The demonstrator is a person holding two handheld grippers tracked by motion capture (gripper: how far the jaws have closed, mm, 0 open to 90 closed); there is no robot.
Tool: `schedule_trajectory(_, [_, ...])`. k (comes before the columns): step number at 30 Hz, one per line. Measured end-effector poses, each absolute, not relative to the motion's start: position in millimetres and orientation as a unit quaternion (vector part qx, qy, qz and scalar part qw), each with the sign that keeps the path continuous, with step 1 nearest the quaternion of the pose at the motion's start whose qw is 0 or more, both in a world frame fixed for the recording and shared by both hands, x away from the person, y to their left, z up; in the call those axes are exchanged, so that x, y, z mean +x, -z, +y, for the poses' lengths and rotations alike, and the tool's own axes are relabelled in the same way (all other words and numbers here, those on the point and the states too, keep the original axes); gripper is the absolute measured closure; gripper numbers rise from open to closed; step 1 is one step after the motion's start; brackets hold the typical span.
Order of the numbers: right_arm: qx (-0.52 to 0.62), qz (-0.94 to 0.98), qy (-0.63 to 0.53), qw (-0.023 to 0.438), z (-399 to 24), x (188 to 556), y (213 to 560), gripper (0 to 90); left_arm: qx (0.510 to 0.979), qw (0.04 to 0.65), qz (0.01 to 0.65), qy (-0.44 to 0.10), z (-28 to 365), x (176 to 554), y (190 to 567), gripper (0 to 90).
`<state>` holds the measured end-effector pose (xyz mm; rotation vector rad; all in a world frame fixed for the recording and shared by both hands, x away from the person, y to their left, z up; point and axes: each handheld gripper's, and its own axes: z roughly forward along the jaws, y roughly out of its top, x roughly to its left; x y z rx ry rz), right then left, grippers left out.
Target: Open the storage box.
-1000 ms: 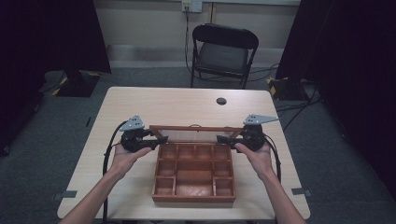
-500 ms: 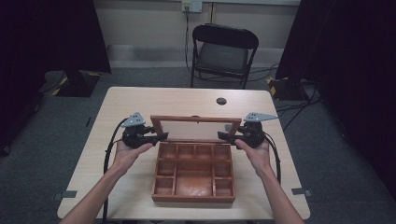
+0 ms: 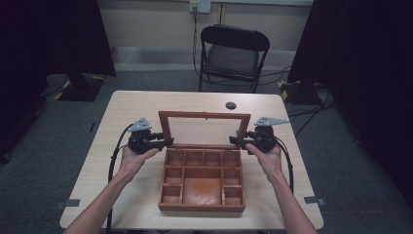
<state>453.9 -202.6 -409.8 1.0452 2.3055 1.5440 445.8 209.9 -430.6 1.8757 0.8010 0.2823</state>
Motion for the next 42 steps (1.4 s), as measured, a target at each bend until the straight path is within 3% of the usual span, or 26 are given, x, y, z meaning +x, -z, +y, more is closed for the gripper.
schedule_trajectory(24, [0.367, 0.771, -0.515, 0.077, -202, 471, 429, 54.7, 0.777, 0.514, 0.345, -0.114, 210, 459, 436, 66.8])
schedule_trajectory(37, [0.373, 0.768, -0.511, 0.097, -197, 475, 433, 52.6, 0.774, 0.513, 0.355, -0.109, 209, 463, 438, 65.5])
schedule_trajectory(42, [0.379, 0.767, -0.509, 0.094, -193, 477, 435, 47.1, 0.771, 0.512, 0.363, -0.109, 208, 465, 441, 63.9])
